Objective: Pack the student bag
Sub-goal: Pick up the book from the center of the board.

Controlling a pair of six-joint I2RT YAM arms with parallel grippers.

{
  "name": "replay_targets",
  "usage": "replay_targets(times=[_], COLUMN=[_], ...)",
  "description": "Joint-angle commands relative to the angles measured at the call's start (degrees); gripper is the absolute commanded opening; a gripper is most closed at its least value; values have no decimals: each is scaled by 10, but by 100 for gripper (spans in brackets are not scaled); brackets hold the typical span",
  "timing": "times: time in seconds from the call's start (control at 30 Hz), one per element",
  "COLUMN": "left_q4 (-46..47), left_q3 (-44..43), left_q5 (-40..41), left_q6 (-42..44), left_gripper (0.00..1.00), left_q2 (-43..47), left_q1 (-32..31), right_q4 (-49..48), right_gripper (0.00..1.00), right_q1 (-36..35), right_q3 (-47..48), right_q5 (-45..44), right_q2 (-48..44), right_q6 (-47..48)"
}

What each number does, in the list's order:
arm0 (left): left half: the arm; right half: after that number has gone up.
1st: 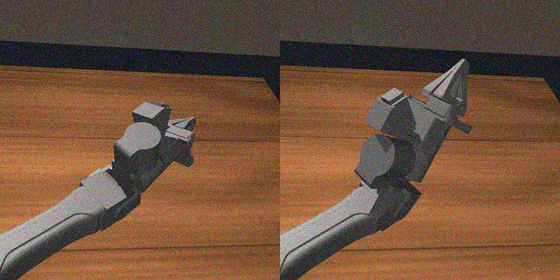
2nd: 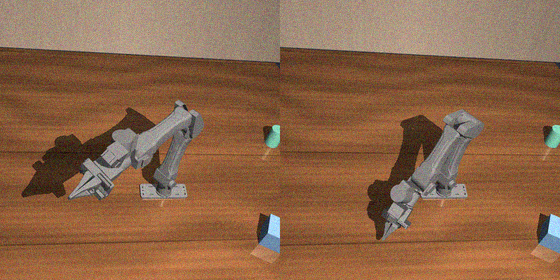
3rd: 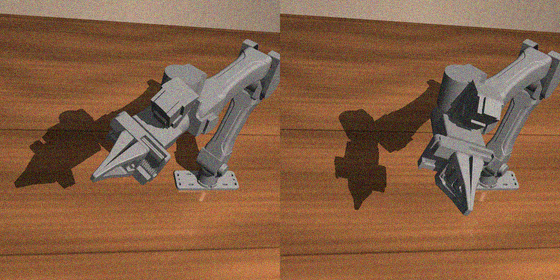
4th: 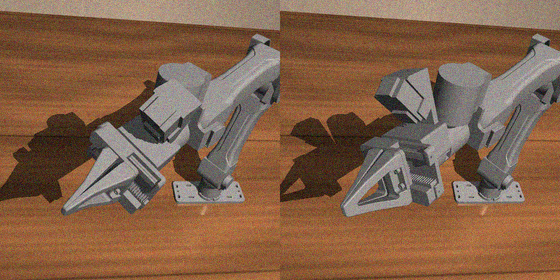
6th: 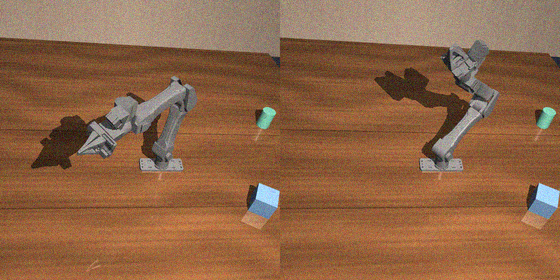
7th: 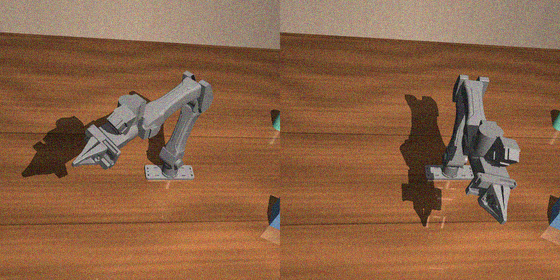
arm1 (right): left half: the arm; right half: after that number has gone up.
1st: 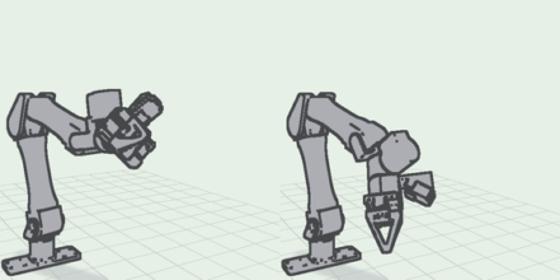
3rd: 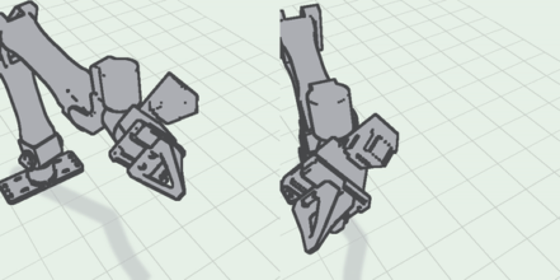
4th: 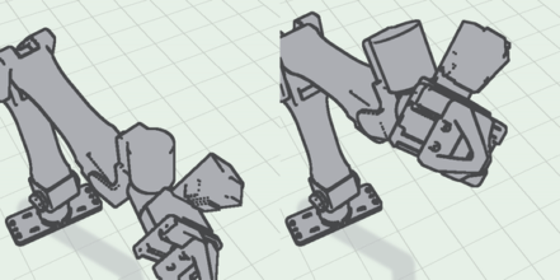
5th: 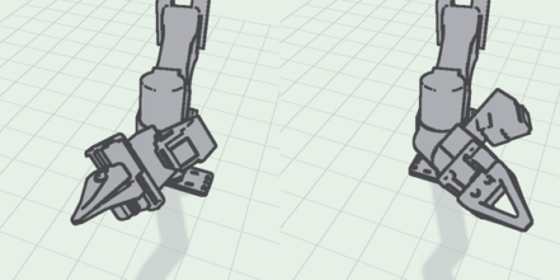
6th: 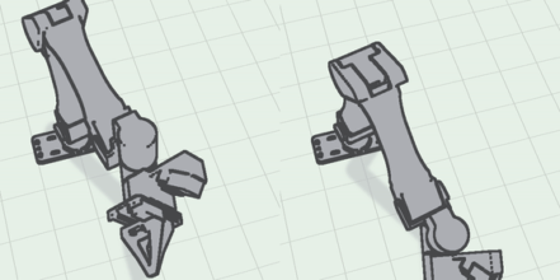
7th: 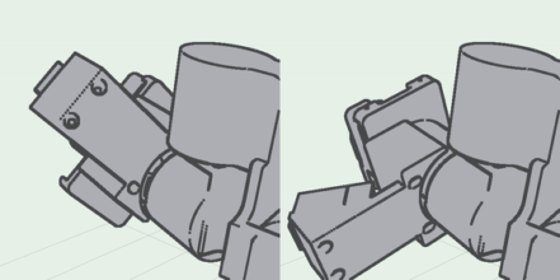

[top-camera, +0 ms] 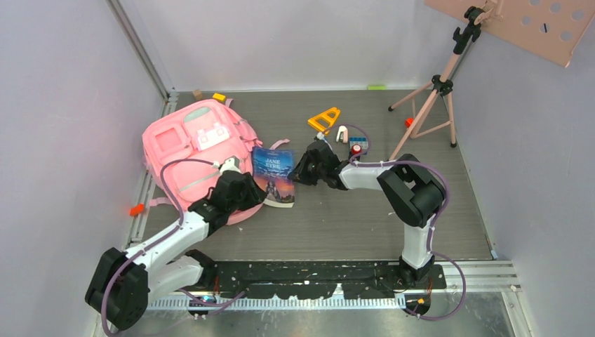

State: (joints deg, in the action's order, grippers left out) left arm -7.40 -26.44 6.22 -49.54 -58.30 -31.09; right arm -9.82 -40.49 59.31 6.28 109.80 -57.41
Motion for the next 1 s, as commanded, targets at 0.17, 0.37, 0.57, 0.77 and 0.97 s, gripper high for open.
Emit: replay_targets(times=[0.17,0.37,0.57,0.77,0.97], left_q4=[148,172,185,190,162], left_q3=[-37,-24,-19,-25,-46], left_q5=[-126,-122,-105,-101,-136], left_q6=[-17,-17,-16,-11,69], left_gripper=[0,8,27,0,0], left_q2=[32,25,4,-4,39], left_q1=[-13,-13,-13,-12,-13], right_q4=[120,121,121,124,171], right_gripper=[0,0,1,0,17], right_q1=[-33,-34,-34,-34,-28], right_q3=[-25,-28,-27,-31,-44], right_q5=[3,1,2,-4,-56], right_q2=[5,-2,-1,-15,-104], right_q6=[25,25,25,27,71])
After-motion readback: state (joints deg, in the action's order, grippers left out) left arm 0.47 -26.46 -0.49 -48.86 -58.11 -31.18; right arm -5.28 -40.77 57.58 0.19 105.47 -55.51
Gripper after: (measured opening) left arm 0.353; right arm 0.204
